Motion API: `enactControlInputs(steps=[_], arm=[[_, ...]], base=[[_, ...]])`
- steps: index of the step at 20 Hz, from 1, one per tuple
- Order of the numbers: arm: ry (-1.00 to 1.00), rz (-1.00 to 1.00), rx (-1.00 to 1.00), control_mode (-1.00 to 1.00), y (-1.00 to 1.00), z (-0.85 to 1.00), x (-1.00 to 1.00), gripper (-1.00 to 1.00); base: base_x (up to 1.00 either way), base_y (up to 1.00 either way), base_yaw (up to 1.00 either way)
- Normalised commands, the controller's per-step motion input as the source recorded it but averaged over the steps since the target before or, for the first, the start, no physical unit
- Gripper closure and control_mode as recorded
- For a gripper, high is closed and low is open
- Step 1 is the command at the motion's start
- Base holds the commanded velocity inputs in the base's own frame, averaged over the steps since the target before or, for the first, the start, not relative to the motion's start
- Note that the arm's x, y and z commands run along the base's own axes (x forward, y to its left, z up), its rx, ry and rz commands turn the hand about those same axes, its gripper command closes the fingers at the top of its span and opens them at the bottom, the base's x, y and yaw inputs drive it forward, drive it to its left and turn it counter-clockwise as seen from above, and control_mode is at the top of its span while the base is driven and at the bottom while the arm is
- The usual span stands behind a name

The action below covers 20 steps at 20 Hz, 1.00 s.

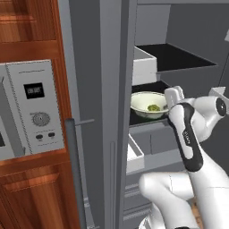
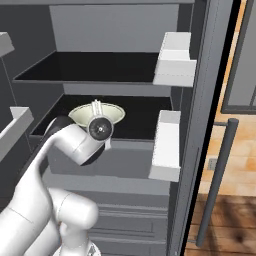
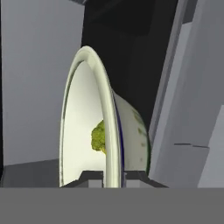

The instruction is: Move the mug from next to the sink to the open cabinet. Then, move the bowl with the broccoli to the fridge to clear the area for faucet cleaning.

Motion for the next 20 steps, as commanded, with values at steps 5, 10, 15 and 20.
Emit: enactControlInputs(steps=[5, 10, 15, 20], arm=[[0.02, -0.08, -0.04, -1.0, 0.04, -0.2, 0.91, 1.0], [0.05, -0.06, -0.01, -1.0, 0.0, -0.23, 0.86, 1.0], [0.17, -0.03, 0.0, -1.0, 0.0, -0.42, 0.72, 1.0], [0.14, -0.01, 0.0, -1.0, 0.0, -0.16, 0.58, -1.0]], base=[[0.0, 0.0, 0.0], [0.0, 0.0, 0.0], [0.0, 0.0, 0.0], [0.0, 0.0, 0.0]])
